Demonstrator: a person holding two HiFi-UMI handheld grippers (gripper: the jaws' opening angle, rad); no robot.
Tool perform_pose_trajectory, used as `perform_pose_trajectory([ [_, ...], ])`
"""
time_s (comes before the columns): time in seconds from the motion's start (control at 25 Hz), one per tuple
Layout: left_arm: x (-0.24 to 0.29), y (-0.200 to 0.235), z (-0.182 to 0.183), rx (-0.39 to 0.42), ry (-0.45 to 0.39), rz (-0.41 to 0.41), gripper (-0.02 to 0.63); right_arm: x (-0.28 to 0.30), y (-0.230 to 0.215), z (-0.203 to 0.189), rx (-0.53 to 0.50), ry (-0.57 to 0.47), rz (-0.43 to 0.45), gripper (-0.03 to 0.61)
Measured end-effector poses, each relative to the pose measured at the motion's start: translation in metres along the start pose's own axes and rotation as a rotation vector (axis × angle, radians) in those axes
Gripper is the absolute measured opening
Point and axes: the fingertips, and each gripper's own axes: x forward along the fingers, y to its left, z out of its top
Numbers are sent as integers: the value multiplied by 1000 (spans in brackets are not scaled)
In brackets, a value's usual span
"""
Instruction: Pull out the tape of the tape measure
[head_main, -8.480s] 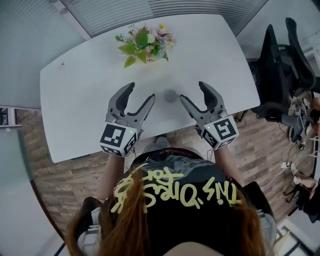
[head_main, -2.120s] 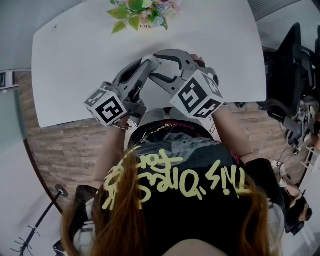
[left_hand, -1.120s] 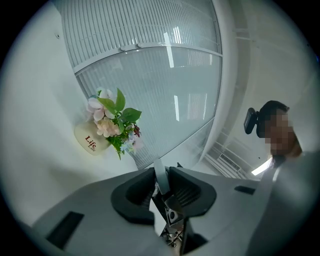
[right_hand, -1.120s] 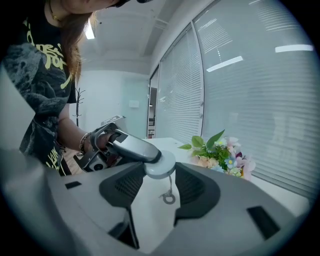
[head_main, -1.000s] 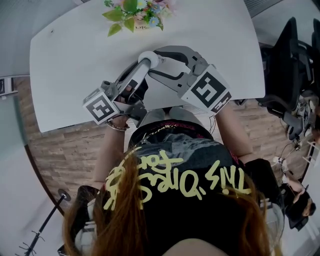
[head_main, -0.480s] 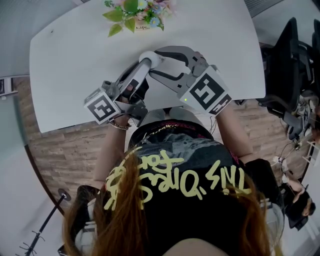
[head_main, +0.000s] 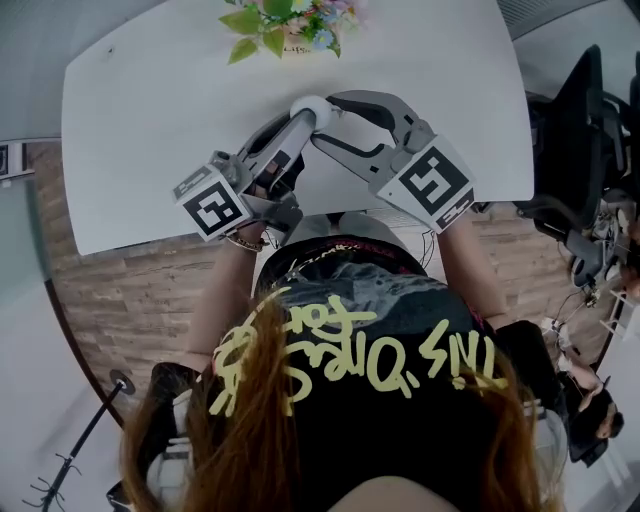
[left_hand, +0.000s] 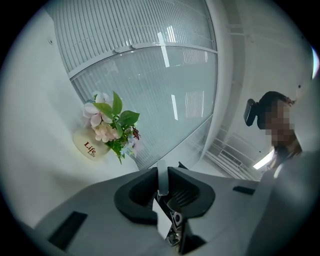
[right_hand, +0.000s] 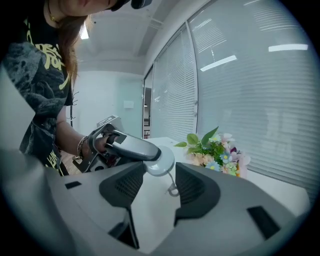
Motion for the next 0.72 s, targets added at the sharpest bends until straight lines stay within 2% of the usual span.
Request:
perform_pose_trajectory([
  [0.12, 0, -4, 4, 40, 6, -1, 58, -7, -7, -6, 20, 4, -22, 206],
  [0.28, 1, -8, 8, 104, 20, 14, 58, -16, -17, -12, -25, 31, -71, 206],
  [0.44, 2, -11, 11, 120, 17, 8, 58, -14, -21, -16, -47, 37, -107, 202],
  [0.56, 3, -12, 13, 111, 9, -1, 58, -12, -25, -14, -42, 14, -133, 89],
  [0.72, 5, -13, 14, 114, 8, -9, 60, -12, -28, -12, -60, 9, -146, 85],
])
